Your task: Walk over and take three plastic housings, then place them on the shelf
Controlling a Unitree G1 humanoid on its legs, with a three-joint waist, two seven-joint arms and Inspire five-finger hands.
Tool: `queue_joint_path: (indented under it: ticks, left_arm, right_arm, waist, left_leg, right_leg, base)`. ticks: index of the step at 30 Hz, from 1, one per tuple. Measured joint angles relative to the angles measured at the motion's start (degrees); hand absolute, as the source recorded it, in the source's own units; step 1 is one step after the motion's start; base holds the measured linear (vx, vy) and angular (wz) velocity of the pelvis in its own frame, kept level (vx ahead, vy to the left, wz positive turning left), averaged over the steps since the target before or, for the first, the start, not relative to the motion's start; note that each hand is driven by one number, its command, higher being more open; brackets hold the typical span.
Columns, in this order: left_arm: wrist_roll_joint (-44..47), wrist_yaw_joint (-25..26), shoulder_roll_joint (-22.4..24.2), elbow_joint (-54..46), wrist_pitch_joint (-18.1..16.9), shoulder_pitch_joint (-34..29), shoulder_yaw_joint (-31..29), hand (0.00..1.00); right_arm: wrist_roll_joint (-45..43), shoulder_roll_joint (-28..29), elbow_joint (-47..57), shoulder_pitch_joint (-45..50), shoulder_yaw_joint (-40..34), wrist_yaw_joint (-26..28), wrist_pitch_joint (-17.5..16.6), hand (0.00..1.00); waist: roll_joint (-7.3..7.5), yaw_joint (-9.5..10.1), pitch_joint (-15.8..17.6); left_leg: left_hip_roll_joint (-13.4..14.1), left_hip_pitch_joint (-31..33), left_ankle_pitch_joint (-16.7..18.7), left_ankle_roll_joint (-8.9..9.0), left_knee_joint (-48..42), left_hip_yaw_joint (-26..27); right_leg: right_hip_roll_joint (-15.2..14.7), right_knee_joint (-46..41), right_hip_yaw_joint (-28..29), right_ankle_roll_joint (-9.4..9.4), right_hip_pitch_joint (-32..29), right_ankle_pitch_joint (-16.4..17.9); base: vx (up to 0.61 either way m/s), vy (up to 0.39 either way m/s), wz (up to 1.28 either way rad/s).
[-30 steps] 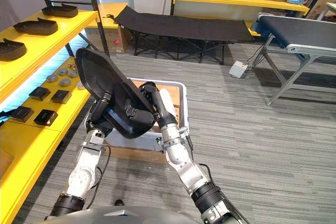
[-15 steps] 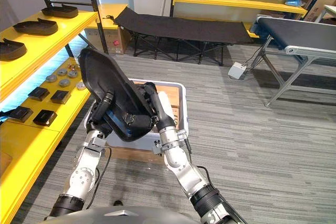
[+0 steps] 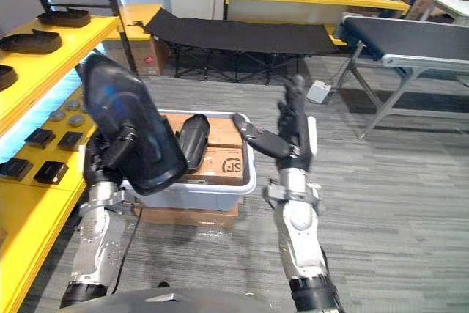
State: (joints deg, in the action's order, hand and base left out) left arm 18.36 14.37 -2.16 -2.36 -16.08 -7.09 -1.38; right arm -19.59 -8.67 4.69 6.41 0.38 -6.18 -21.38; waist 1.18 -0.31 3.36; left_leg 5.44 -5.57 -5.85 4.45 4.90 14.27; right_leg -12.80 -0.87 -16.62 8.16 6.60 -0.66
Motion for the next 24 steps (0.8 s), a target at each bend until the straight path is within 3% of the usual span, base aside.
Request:
queue_joint_path:
  ticks: [2, 6, 9, 12, 15, 20, 22, 24]
  left_arm:
    - [-2.62, 1.16, 0.11, -1.09, -1.43, -0.22, -1.86, 0.0]
    - [-8.19, 4.72, 0.02, -3.04, -2.81, -0.23, -4.22, 0.0]
    - [-14.15, 7.84, 0.09, -3.65, -2.81, -0.22, -4.23, 0.0]
    - [-14.6, 8.77, 0.19, -6.47, -2.82, -0.23, -4.56, 0.0]
    - [-14.64, 8.8, 0.61, -8.24, -2.81, -0.31, -4.56, 0.0]
    - [-14.65, 8.67, 2.08, -14.65, -2.46, -1.78, -4.19, 0.0]
    - [-14.63, 8.75, 2.19, -17.16, -1.35, -3.76, -4.63, 0.0]
    - [-14.55, 8.94, 2.26, -18.68, -0.87, -6.33, -6.5, 0.0]
  right_arm:
    - [-4.08, 1.15, 0.0, 3.23, -4.88, 2.17, -0.02, 1.0]
    - [-11.13, 2.47, 0.0, 5.11, -13.91, 5.5, -0.55, 1.0]
    - [-11.6, 3.19, 0.01, 7.54, -17.1, 5.49, -2.67, 1.0]
    - [-12.55, 5.39, 0.29, 9.44, -18.49, 5.48, -3.15, 1.0]
    - [-12.49, 6.81, 0.29, 10.22, -18.24, 5.49, -2.66, 1.0]
    - [-13.63, 7.58, -0.08, 9.93, -13.38, 4.05, 1.75, 1.0]
    - [-14.5, 7.51, -1.99, 8.75, -9.49, 3.92, 3.43, 1.0]
    - [-13.94, 7.32, -3.83, 6.28, -6.23, 3.82, 4.76, 1.0]
  waist:
    - [-0.12, -0.29, -0.03]
    - [-0.55, -3.11, -0.17]
    - [-0.7, -4.36, -0.12]
    - [-1.14, -4.91, -0.09]
    - [-2.1, -4.82, -0.06]
    - [-3.01, -3.94, -0.1]
    - [-3.25, -1.54, 0.02]
    - [-3.33, -0.35, 0.15]
  left_leg:
    - [0.21, -1.08, 0.45, 0.26, 0.02, 1.51]
    - [0.28, -2.11, 1.19, 0.38, 0.19, 3.91]
    - [0.48, -2.81, 1.54, 0.65, 0.2, 4.72]
    - [0.93, -2.87, 2.06, 1.08, 0.2, 4.95]
    - [1.04, -2.68, 2.07, 1.13, 0.2, 4.45]
    - [0.96, 0.78, 0.88, 0.98, 0.14, -0.58]
    - [0.9, 1.26, 0.47, 0.75, 0.01, -2.73]
    - [0.68, 1.43, 0.48, 0.77, 0.0, -4.12]
  right_leg:
    - [0.17, -0.02, 1.67, 0.0, 0.0, 0.0]
    - [0.28, 0.02, 4.41, -0.1, -0.54, 0.01]
    - [0.45, 0.02, 5.12, -0.11, -0.52, 0.02]
    - [0.91, 0.02, 5.33, -0.2, -0.51, 0.08]
    - [1.0, 0.06, 4.74, -0.33, -0.31, 0.23]
    - [1.0, 1.0, -0.6, -0.34, 0.1, 0.3]
    - [1.05, 1.05, -2.79, -0.12, 0.83, 0.41]
    - [1.02, 1.49, -4.33, 0.05, 1.87, 0.65]
  base:
    - [0.02, 0.015, -0.39]
    - [-0.01, 0.019, -0.35]
    - [-0.01, 0.011, -0.15]
    - [0.0, -0.005, -0.06]
    - [0.01, -0.005, 0.08]
    - [0.02, -0.023, 0.5]
    - [0.04, -0.029, 0.47]
    - [0.04, -0.018, 0.37]
